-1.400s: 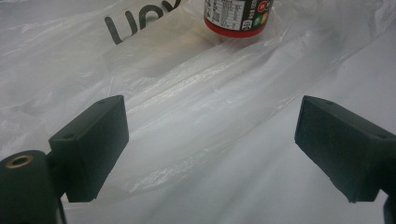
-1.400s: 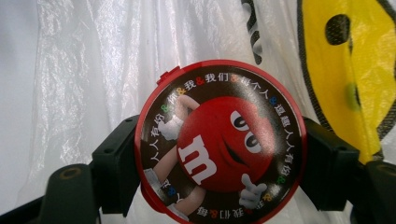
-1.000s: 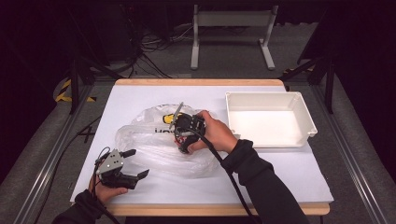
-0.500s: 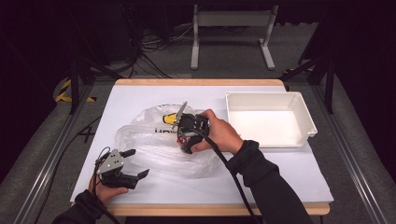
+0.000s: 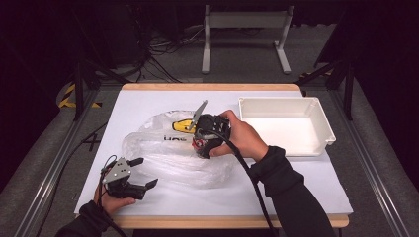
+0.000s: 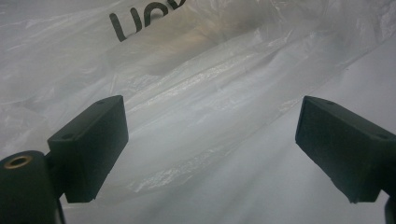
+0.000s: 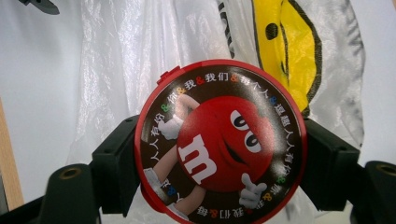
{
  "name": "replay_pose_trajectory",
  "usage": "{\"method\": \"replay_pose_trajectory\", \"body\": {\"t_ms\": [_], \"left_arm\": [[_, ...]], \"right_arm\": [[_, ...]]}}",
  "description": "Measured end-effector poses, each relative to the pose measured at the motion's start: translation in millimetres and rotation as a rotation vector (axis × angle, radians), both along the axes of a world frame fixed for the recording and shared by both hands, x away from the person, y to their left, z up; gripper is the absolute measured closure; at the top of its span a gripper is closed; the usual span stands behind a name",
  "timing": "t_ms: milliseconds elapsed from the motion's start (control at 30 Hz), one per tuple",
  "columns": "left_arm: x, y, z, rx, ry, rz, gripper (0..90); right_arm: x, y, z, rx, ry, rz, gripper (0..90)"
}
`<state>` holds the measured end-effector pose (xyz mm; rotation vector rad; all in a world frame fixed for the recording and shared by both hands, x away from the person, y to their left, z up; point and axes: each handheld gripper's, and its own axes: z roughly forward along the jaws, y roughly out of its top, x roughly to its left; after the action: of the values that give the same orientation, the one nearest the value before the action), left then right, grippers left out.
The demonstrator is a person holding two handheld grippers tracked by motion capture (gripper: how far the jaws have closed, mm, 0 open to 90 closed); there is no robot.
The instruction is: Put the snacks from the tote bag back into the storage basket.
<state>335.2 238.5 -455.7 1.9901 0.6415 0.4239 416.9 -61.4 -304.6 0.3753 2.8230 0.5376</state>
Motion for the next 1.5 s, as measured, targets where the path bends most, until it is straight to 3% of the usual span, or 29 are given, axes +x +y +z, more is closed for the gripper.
{"method": "replay_pose_trajectory", "body": {"t_ms": [300, 733, 1100, 1500], "left_arm": [[-0.8, 0.2, -0.1, -0.005, -0.007, 0.001, 10.7], [-0.3, -0.2, -0.1, 0.0, -0.006, 0.001, 10.6], [-0.4, -0.3, -0.3, -0.004, -0.003, 0.004, 10.1], [-0.3, -0.4, -0.1, 0.002, -0.003, 0.009, 9.2]], "right_arm": [[0.4, -9.2, 15.5, 0.013, -0.022, -0.009, 26.0], [5.7, -34.7, 25.1, 0.024, -0.033, -0.076, 26.0], [14.9, -67.3, 36.0, 0.028, -0.047, -0.163, 26.0], [19.2, -97.7, 36.1, 0.012, -0.059, -0.237, 26.0]]}}
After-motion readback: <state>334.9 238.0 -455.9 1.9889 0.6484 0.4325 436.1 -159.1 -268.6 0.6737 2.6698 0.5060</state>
